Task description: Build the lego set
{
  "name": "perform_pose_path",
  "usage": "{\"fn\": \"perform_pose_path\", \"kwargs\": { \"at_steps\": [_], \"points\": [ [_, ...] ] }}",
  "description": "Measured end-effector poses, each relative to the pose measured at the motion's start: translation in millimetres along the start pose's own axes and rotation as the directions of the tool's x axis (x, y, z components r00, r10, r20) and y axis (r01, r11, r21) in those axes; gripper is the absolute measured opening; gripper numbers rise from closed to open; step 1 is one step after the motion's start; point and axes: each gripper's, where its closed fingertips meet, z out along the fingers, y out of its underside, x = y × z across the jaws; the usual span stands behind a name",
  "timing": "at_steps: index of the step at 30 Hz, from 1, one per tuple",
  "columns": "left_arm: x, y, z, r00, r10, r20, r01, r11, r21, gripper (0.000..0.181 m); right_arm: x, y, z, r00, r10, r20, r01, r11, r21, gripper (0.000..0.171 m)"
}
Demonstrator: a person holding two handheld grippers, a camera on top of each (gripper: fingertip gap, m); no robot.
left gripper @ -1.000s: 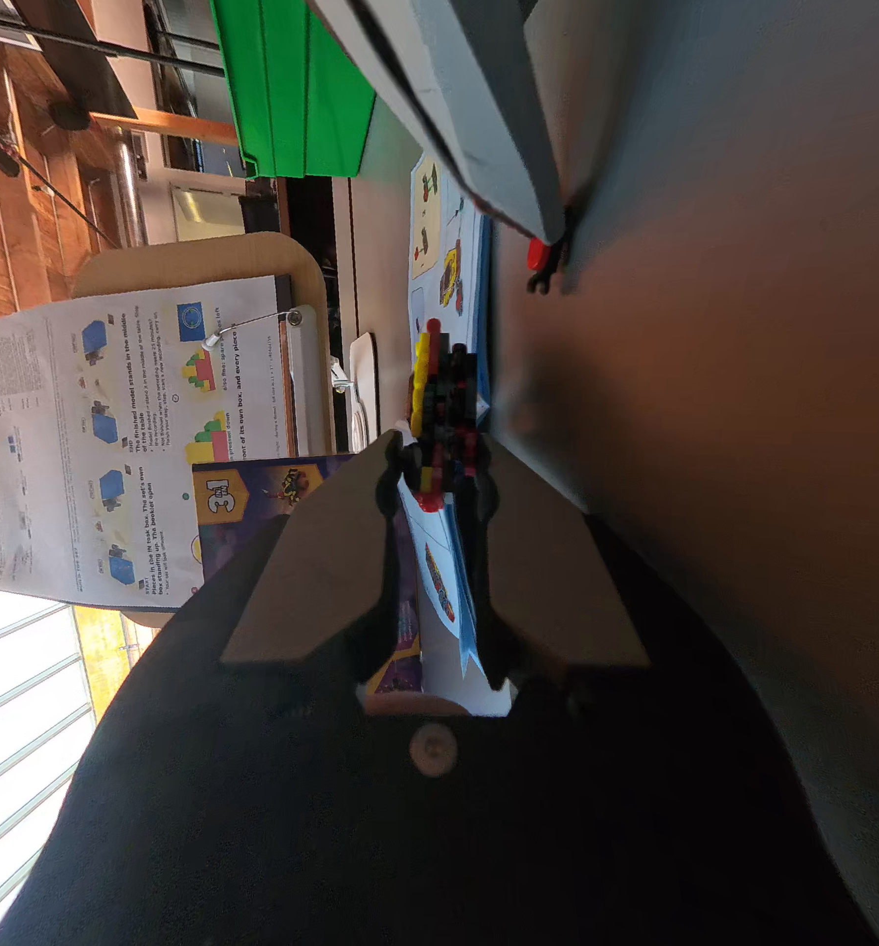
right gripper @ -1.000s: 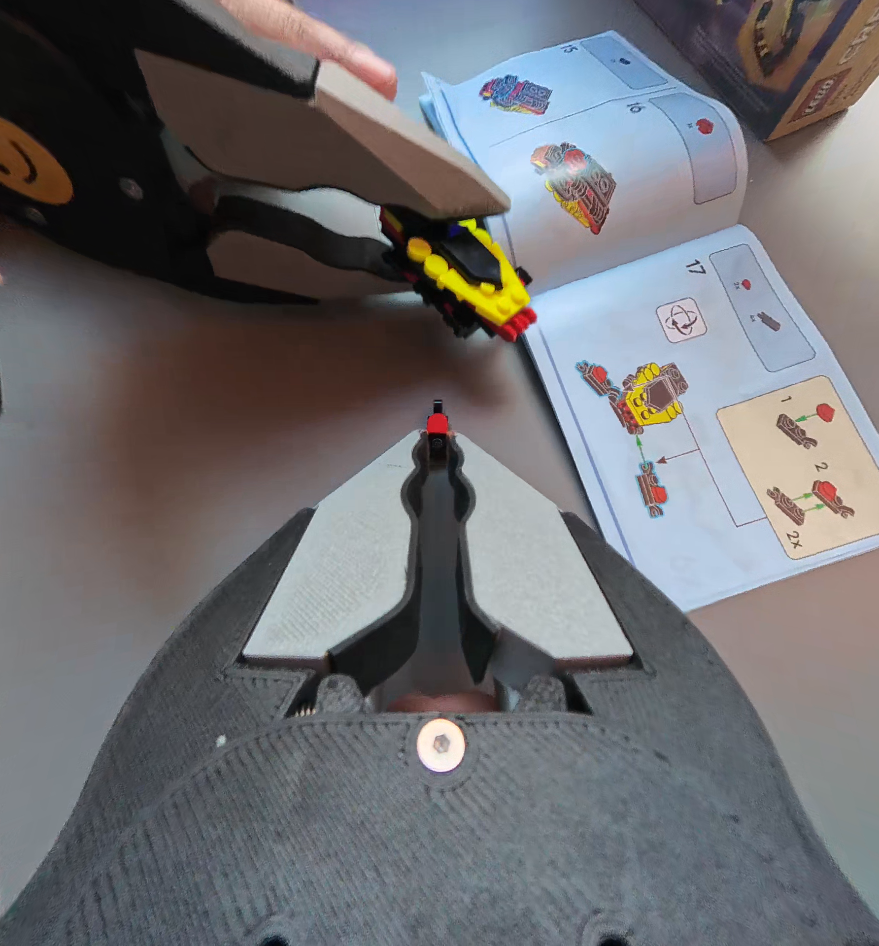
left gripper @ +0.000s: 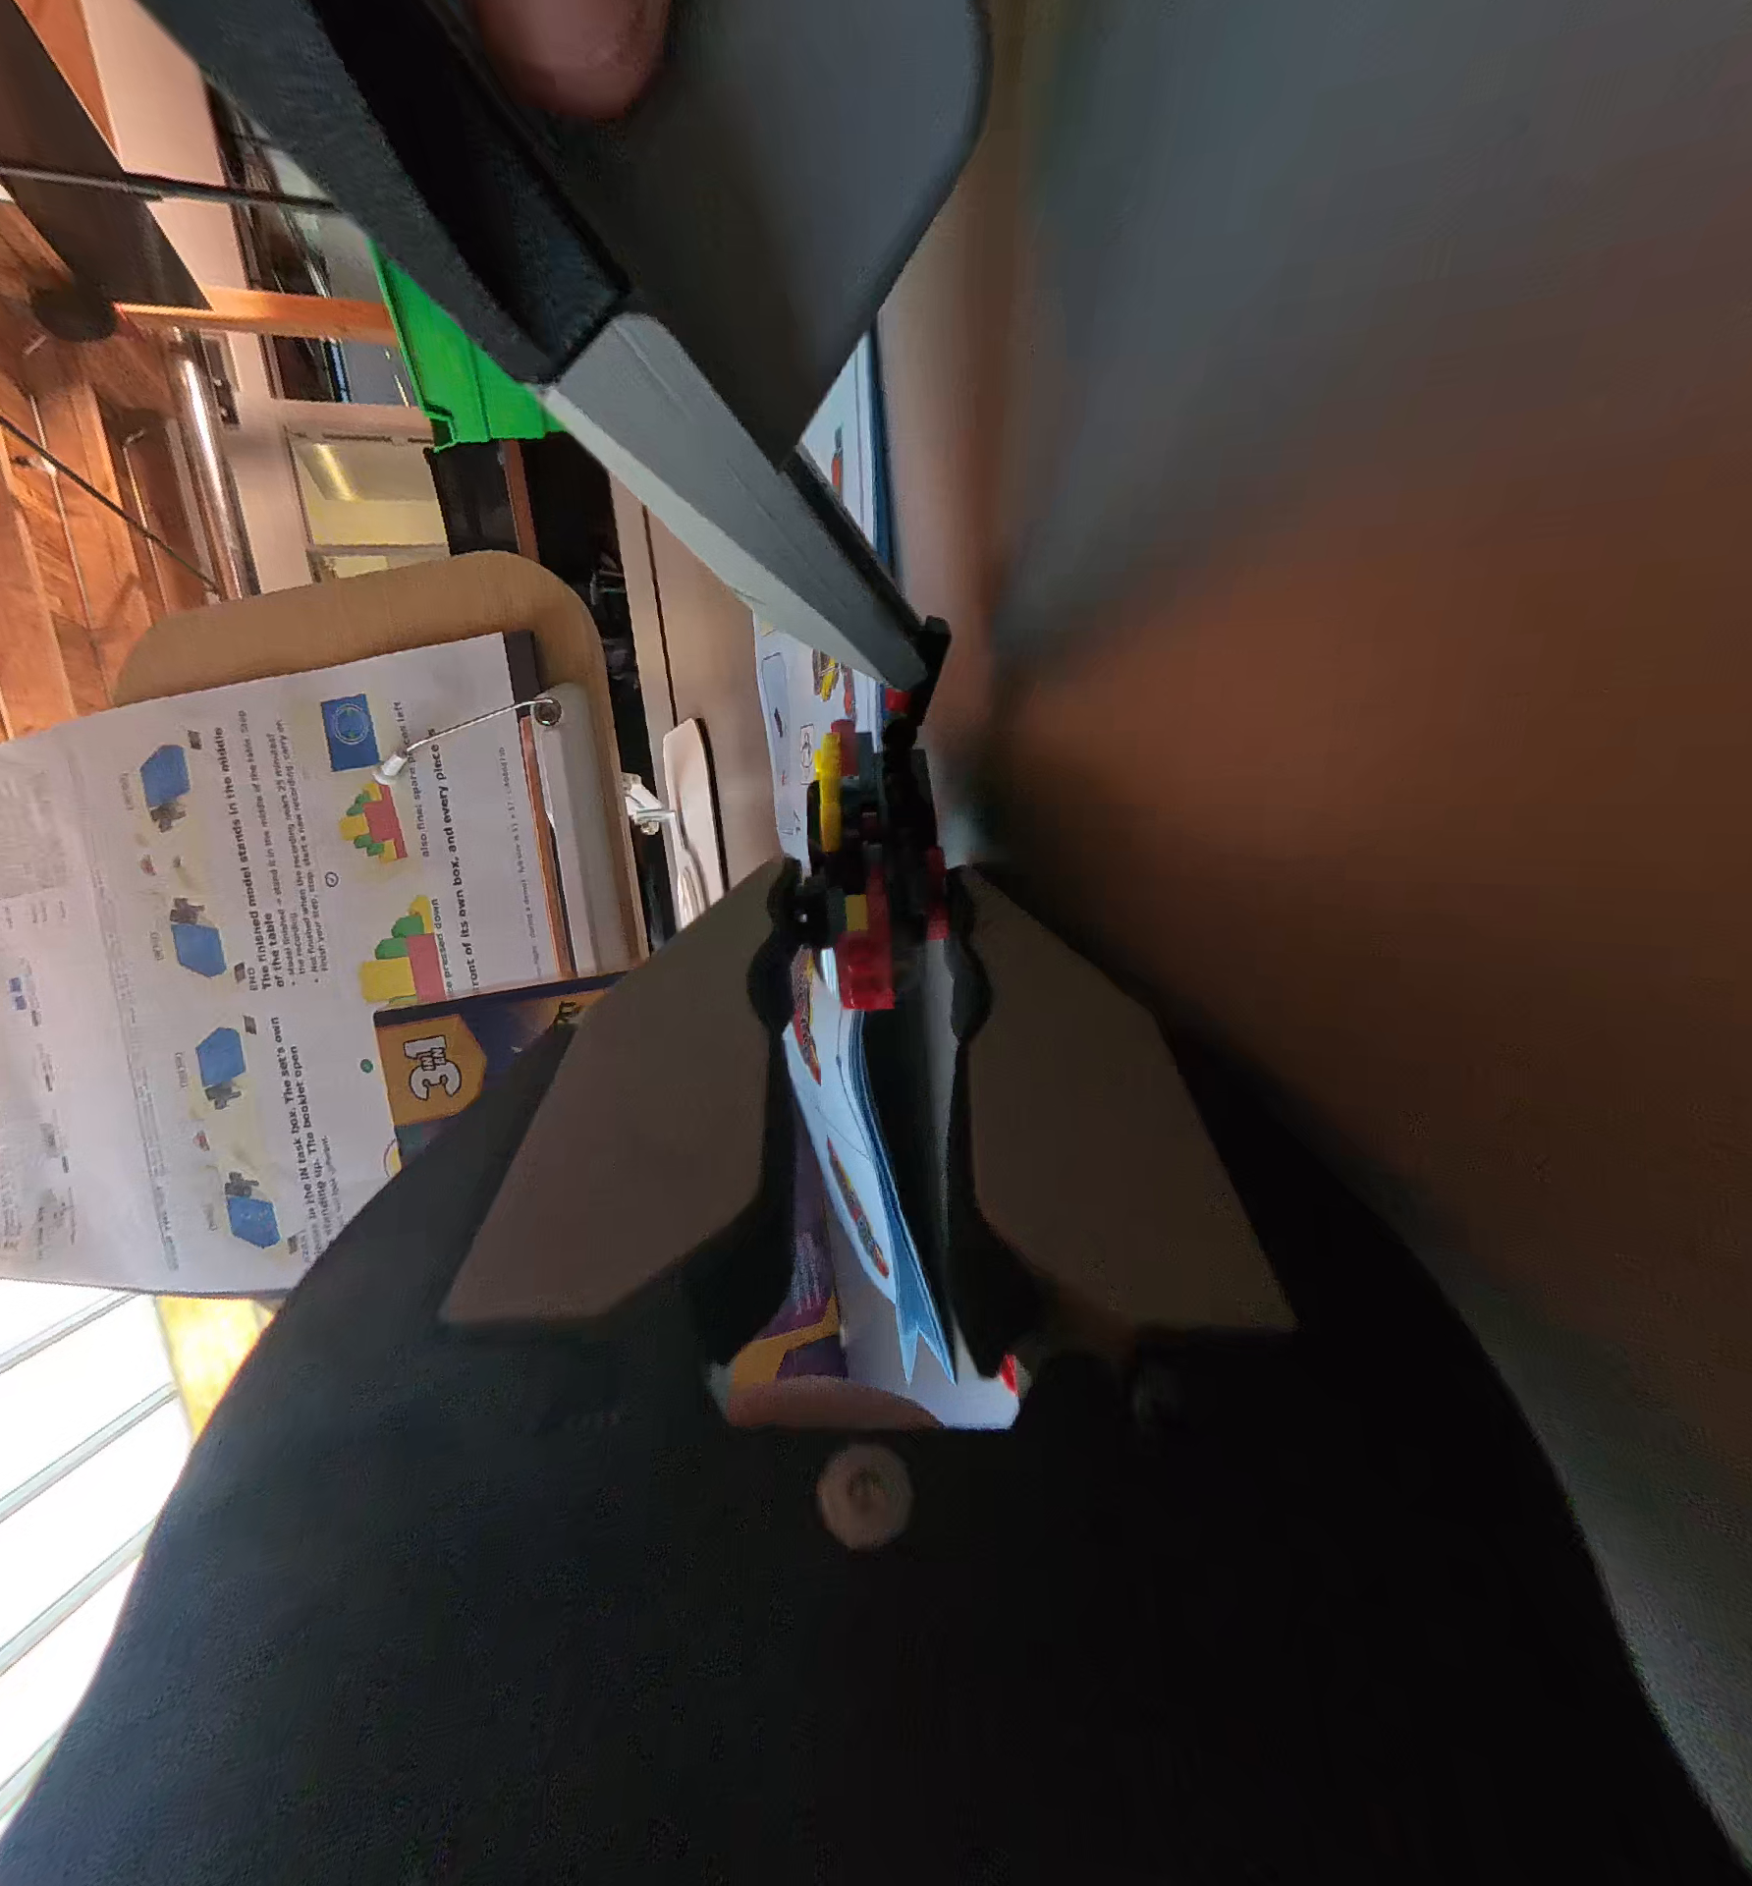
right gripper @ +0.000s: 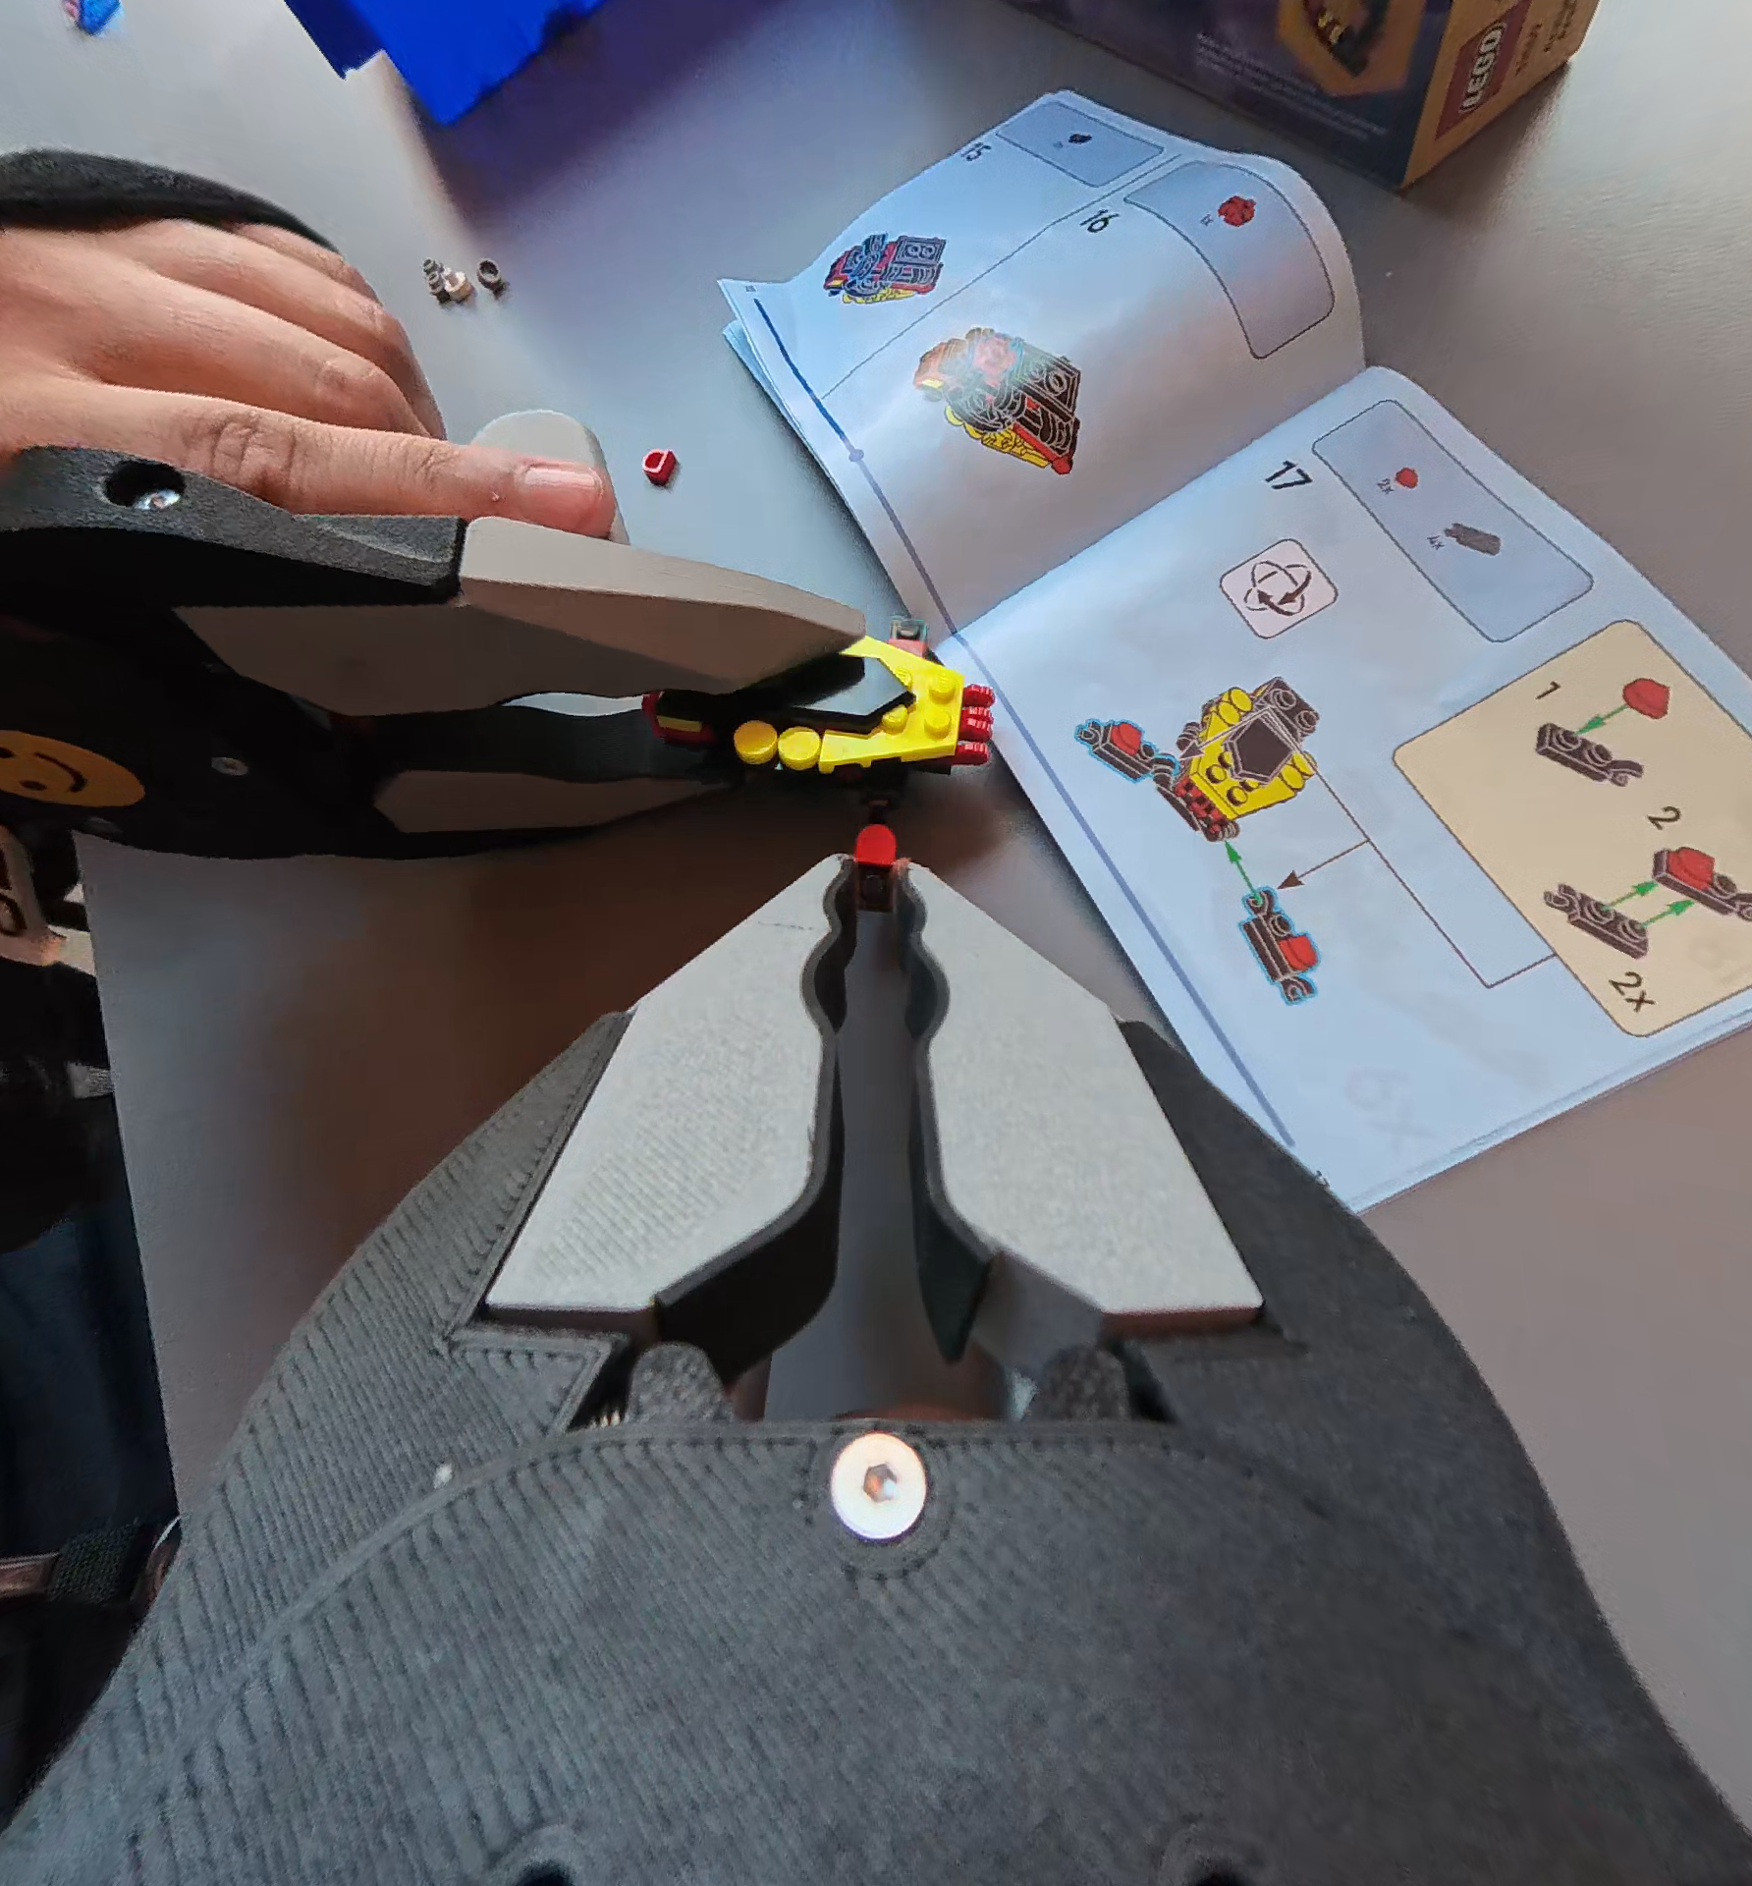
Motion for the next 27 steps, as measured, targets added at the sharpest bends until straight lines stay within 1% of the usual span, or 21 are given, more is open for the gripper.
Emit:
{"fn": "perform_pose_path", "kwargs": {
  "at_steps": [1, 4, 8, 16, 20, 23, 25, 27],
  "points": [
    [0, -1, 0, 1.0, -0.011, -0.009, 0.012, 1.0, 0.017, 0.025, 0, 0, 0, 1.0, -0.004, 0.0, 0.004, 1.0, -0.003, 0.003],
    [1, -3, -1, 0.999, -0.04, -0.028, 0.042, 0.996, 0.078, 0.024, -1, 1, 1, 1.0, -0.013, -0.001, 0.013, 1.0, -0.005, 0.003],
    [3, -9, -5, 0.985, -0.127, -0.118, 0.148, 0.97, 0.191, 0.025, -3, 1, 0, 1.0, -0.023, 0.012, 0.023, 1.0, -0.006, 0.003],
    [5, -23, -9, 0.989, -0.096, -0.114, 0.124, 0.954, 0.274, 0.025, -1, 4, -2, 0.999, -0.011, 0.041, 0.012, 1.0, -0.009, 0.003],
    [2, -22, -9, 0.96, -0.209, -0.186, 0.26, 0.91, 0.323, 0.026, -1, 5, -1, 0.996, 0.007, 0.084, -0.006, 1.0, -0.013, 0.003],
    [1, -20, -9, 0.933, -0.27, -0.24, 0.341, 0.877, 0.339, 0.026, -1, 5, 1, 0.997, -0.014, 0.079, 0.015, 1.0, -0.02, 0.003],
    [1, -21, -9, 0.935, -0.256, -0.244, 0.331, 0.877, 0.348, 0.026, -1, 6, 2, 0.997, -0.041, 0.066, 0.044, 0.998, -0.034, 0.003],
    [3, -21, -10, 0.953, -0.201, -0.228, 0.275, 0.89, 0.365, 0.025, -1, 7, 2, 0.996, -0.064, 0.061, 0.066, 0.997, -0.039, 0.003]
  ]
}}
